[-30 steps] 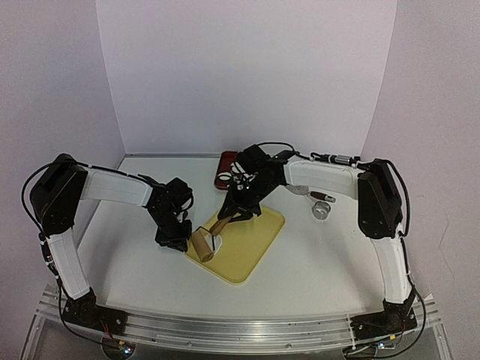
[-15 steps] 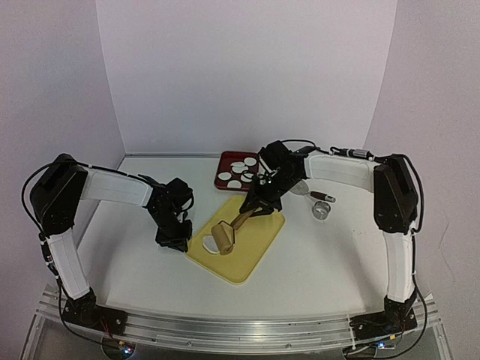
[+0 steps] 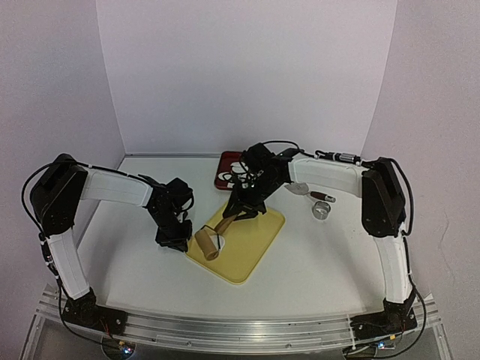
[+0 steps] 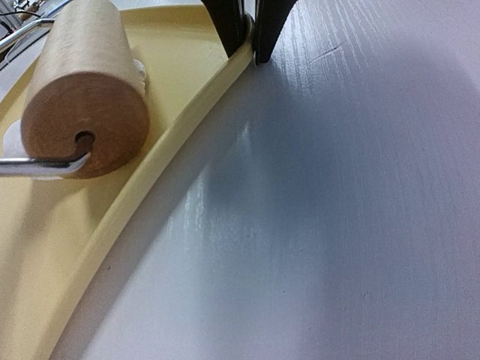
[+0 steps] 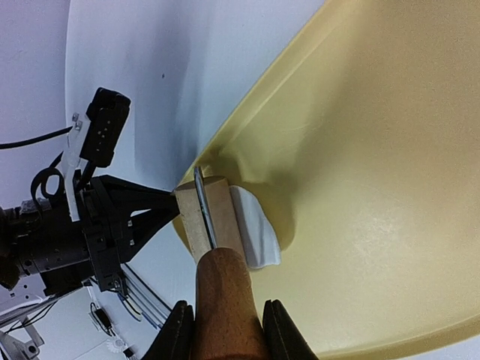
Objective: Roll out the dumpling wrappers from the dough
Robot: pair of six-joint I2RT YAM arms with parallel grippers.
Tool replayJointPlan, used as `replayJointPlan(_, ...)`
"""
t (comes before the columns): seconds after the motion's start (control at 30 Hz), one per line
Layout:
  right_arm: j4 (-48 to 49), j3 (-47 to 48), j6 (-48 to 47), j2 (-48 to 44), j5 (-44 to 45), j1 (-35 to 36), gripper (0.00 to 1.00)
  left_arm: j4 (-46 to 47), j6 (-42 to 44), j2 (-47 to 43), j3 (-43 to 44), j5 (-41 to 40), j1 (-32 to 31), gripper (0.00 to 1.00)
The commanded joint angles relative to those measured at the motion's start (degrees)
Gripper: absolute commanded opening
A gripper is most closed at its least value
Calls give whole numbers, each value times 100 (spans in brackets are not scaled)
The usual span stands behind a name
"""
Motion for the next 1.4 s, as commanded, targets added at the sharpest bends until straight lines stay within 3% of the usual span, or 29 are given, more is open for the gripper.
replayJointPlan(0.0,-1732,-979,-407,240,2001,-422,0,291,-172,-171,71,-199,-23,0)
replayJointPlan(0.47,-1974,116,-722,1112,1479,232,0,288,-165,-198,106,-231,-21,0)
replayJointPlan(0.87,-1991,-564,-578,506,1952,-349,0,276,-95,-217,156,-287,-14,0)
replayJointPlan(1.37,-1975,24,-652,1091,1565,164,0,325,11,-22,318,-218,-14,0)
